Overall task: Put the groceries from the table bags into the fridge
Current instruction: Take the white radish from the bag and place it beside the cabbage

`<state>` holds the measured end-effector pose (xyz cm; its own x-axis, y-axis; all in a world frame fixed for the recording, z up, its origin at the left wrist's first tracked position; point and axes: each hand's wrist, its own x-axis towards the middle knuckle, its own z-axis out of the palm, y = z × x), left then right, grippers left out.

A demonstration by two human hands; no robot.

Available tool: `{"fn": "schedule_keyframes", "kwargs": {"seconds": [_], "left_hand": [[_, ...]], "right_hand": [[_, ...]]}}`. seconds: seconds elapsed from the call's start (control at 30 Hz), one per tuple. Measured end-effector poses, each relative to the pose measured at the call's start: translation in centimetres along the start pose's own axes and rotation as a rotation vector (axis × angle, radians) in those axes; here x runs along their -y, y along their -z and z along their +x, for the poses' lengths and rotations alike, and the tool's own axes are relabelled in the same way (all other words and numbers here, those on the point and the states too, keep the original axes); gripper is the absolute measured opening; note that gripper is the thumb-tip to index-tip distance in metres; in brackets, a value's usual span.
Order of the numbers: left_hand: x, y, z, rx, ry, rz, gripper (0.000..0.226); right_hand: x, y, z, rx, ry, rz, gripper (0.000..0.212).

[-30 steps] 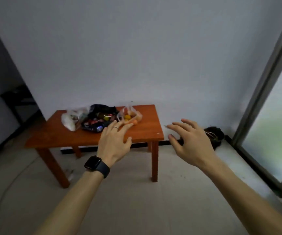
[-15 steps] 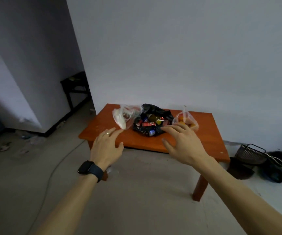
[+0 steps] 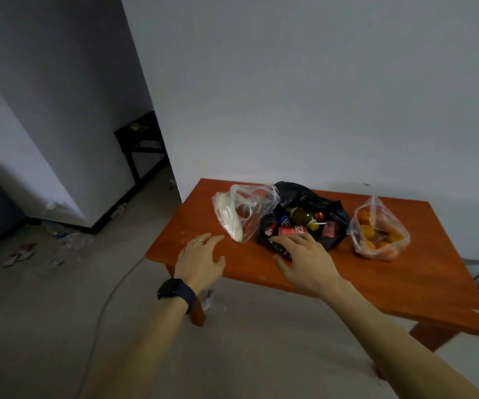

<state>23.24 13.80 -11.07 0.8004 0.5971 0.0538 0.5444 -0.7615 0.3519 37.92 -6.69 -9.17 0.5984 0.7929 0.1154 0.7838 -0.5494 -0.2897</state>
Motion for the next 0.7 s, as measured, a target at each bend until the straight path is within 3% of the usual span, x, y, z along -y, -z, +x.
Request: {"fn": "schedule_keyframes", "kwargs": {"seconds": [0.5, 0.7], "left_hand": [[7.0, -3.9, 22.0, 0.226, -0.012, 0.058, 0.058], [9.4, -10.6, 30.2, 0.315, 0.083, -0.046, 0.095]], "right_hand": [[-0.7, -8.5, 21.4, 0.182, -0.129, -0.019, 0.047], [-0.6, -13.6, 26.0, 0.192, -0.263, -0.004, 0.042]]}}
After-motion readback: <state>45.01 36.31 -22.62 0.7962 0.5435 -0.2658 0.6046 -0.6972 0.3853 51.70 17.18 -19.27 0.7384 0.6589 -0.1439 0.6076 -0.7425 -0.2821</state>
